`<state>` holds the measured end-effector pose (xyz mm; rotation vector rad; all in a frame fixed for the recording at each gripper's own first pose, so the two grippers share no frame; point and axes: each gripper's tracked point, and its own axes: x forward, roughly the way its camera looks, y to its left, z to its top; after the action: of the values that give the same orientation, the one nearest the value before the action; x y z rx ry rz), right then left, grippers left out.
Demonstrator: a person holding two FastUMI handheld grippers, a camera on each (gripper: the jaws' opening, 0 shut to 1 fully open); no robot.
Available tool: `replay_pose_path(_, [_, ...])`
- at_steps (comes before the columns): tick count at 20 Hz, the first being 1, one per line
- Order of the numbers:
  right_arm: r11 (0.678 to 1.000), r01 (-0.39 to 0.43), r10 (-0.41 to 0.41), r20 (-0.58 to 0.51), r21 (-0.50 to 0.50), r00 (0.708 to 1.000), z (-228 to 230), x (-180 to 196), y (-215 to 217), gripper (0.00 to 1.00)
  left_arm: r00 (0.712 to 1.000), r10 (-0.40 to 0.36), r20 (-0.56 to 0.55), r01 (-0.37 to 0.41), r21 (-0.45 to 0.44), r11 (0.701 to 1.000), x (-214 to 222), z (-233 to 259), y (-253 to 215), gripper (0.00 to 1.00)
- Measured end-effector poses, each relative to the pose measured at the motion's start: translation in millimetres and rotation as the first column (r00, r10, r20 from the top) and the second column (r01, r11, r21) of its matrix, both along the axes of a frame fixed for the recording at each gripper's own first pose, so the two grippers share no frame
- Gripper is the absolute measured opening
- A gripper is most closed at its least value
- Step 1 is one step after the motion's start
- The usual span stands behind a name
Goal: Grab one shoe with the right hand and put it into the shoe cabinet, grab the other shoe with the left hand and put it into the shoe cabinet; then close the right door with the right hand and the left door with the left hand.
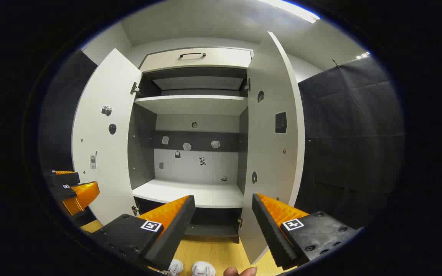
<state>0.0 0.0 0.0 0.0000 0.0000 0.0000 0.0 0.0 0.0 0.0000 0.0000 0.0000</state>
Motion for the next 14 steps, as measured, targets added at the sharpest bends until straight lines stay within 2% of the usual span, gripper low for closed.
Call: replay_pose_path(14, [1.000,0.005,-0.005,0.000,0.000,1.000,0.9,-1.9,2.7,0.98,1.000,0.003,0.009,-0.003,-0.001,1.000,0.1,2.9,1.0,0.98])
